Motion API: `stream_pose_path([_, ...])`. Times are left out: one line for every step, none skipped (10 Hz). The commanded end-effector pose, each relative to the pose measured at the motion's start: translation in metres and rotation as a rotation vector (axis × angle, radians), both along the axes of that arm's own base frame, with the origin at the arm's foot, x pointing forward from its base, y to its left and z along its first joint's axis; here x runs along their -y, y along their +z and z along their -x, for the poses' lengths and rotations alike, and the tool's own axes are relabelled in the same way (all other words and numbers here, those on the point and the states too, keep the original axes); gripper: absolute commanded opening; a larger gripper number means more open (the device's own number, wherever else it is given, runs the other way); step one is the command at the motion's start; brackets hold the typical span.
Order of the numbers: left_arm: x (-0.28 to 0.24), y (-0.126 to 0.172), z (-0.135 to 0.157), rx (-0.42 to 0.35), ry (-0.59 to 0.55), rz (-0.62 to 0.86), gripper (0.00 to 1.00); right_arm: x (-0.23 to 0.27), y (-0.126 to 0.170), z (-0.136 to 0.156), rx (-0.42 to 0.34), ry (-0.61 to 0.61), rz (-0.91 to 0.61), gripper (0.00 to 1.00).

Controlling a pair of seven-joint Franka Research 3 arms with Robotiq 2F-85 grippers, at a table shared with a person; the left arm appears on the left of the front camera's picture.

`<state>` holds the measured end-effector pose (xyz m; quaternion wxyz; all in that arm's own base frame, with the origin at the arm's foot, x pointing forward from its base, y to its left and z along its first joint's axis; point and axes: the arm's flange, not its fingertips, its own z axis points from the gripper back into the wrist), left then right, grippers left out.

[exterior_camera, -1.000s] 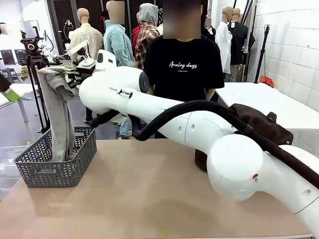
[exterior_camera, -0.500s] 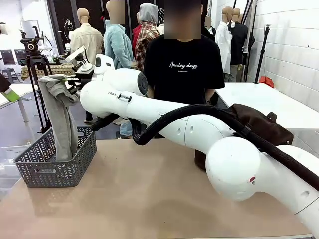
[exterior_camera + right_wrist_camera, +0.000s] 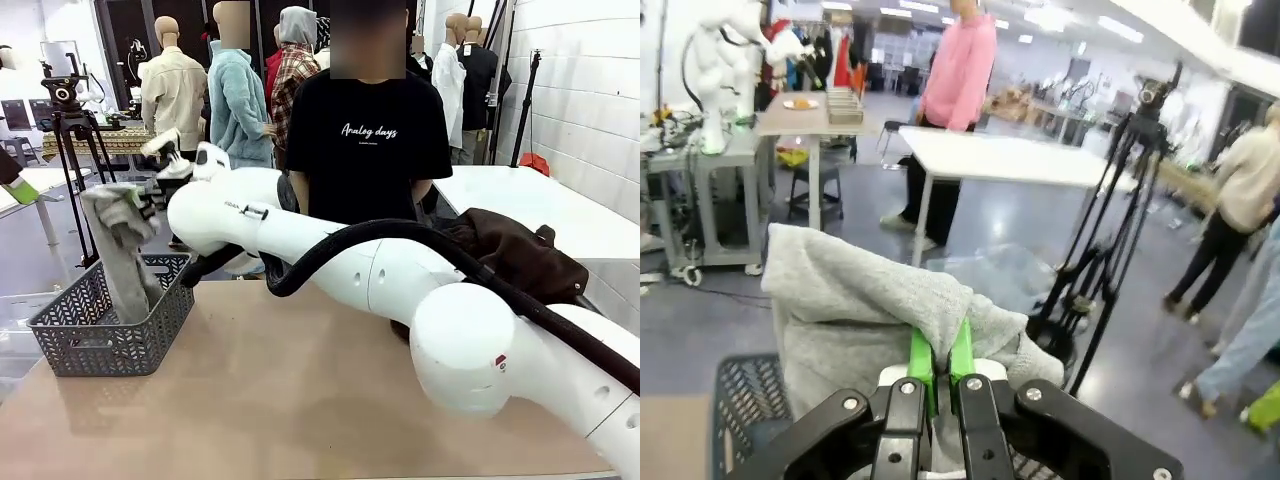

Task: Sort the tops and bottoms.
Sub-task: Sort the clothes according to human instructions.

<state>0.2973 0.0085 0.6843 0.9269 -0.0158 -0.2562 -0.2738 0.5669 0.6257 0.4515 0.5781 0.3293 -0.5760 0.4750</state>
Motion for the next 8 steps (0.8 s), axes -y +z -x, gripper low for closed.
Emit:
stream_pose_path([-0.001,-0.001,0.001,-0.001,0.0,0.0,1.0,-0.039,-0.031,-0.053,-0.094,0.023,-0.012,0.0])
stream_pose_path([-0.001,-0.001,0.001,-0.001,0.0,0.0,1.0,-0.048,-0.048,-0.057,-0.116,0.029,-0.002,0.0])
stream_pose_path([-0.001,-0.001,0.001,-0.001,0.0,0.0,1.0,-0.058,-0.065,-0.06,-0.148,0.042,0.025,0.0])
stream_pose_path([-0.001,-0.001,0.001,-0.001,0.0,0.0,1.0,-0.07,-0.082,-0.059,-0.173,0.06,0.064,0.0])
stream_pose_path([-0.001,-0.001,0.001,-0.001,0.0,0.0,1.0,-0.08,-0.089,-0.059,-0.182,0.082,0.082,0.0])
stream_pose_path([-0.001,-0.001,0.001,-0.001,0.0,0.0,1.0,-0.092,-0.097,-0.058,-0.198,0.111,0.127,0.0])
stream_pose_path([-0.001,-0.001,0.001,-0.001,0.0,0.0,1.0,-0.099,-0.103,-0.058,-0.218,0.121,0.172,0.0])
stream_pose_path([-0.001,-0.001,0.001,-0.001,0.0,0.0,1.0,-0.1,-0.106,-0.059,-0.222,0.117,0.194,0.0])
